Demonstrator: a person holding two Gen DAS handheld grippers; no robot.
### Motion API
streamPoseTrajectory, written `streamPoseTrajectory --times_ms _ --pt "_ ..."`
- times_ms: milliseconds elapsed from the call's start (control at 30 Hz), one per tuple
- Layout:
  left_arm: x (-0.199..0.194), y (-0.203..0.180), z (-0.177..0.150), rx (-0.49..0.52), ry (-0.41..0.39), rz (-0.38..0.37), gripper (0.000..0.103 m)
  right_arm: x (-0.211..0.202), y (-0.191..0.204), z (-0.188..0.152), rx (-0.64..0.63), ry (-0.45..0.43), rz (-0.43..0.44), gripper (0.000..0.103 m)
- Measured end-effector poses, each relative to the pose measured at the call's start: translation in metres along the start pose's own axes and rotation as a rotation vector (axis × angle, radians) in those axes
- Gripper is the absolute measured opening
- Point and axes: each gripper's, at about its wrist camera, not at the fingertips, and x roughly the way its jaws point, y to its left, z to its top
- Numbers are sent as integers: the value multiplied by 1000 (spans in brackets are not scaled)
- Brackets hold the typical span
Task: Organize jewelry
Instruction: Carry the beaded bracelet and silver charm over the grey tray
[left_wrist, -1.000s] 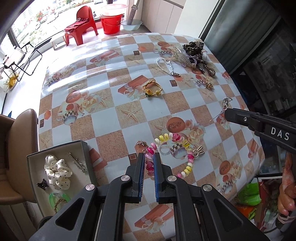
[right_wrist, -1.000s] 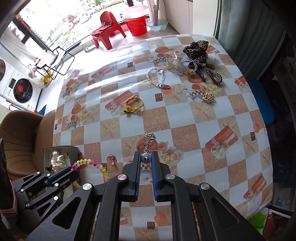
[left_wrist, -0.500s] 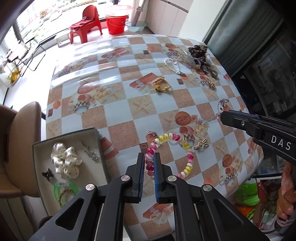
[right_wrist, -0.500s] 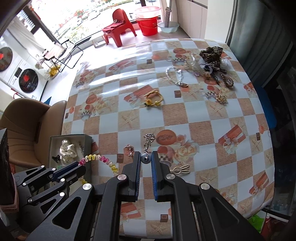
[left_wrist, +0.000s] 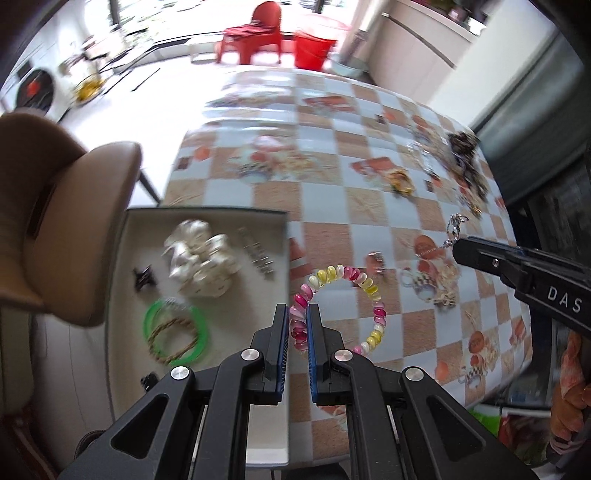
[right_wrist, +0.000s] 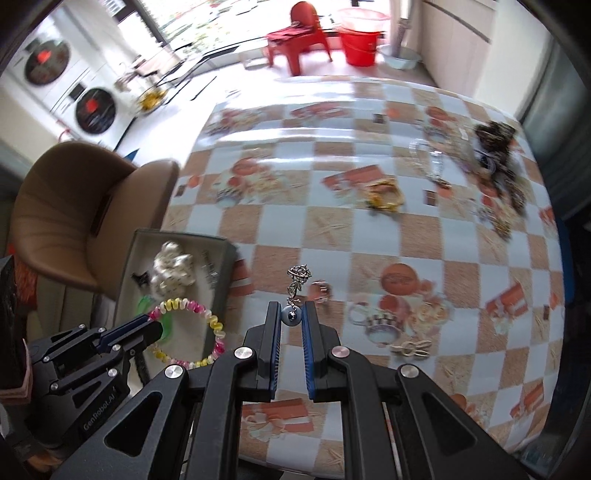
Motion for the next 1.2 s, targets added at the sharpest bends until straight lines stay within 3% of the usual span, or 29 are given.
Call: streamPoseTrajectory --times_ms 533,1200 --pt "15 89 -78 -330 47 106 13 67 93 7 -250 188 172 12" --pt "74 112 -113 -396 151 184 13 168 144 -6 -379 383 93 12"
